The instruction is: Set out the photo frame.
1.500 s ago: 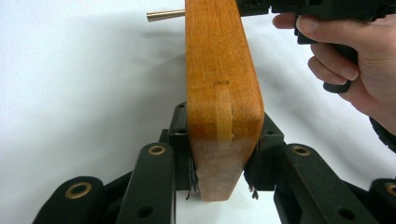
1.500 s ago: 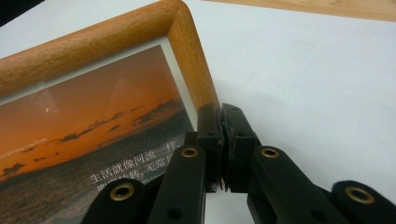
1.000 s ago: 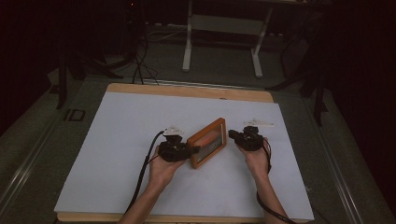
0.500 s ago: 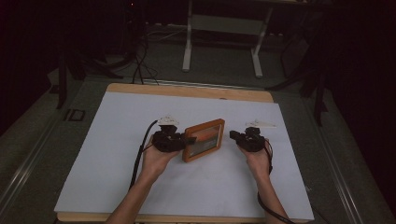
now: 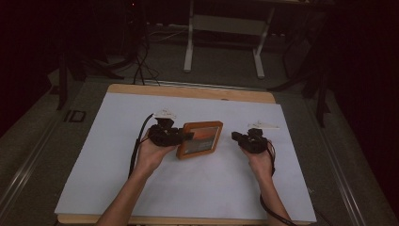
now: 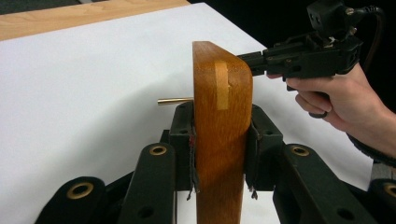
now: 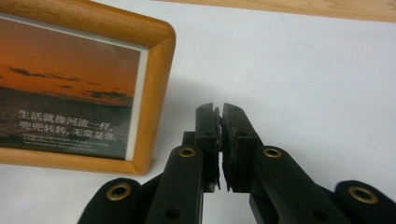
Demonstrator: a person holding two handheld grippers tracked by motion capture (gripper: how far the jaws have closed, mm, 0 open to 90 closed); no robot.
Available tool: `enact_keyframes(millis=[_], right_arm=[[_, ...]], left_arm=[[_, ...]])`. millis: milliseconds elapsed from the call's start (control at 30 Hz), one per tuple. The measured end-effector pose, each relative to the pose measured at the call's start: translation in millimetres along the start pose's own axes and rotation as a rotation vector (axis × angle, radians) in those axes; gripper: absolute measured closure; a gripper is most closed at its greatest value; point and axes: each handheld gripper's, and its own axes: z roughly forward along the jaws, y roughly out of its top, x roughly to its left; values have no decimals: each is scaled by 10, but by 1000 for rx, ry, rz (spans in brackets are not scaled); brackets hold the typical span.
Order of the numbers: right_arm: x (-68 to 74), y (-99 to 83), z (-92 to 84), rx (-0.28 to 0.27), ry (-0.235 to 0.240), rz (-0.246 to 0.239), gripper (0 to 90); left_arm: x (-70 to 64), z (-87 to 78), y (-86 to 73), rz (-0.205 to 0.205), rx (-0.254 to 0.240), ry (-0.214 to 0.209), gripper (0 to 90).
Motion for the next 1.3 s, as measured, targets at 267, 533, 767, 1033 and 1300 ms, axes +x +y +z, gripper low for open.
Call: enact_keyframes(millis=[267,533,767,1033,1300], right_arm=[[1,-9,0,-5,14,10,853],[67,44,8,-21,34,-7,848],[170,118,-11,-50,89,-64,750],[333,224,-30,-78,182,-163,614],[521,323,-27,-96,249,-290,470]], left_arm=[[83,-89,112,25,53,-31,691],[88,-134,216,58,95,-37,690],[46,-195,317,116,147,-35,690],[28,-194,372,149,168,-38,690],[7,-143,398,166,152,-48,687]])
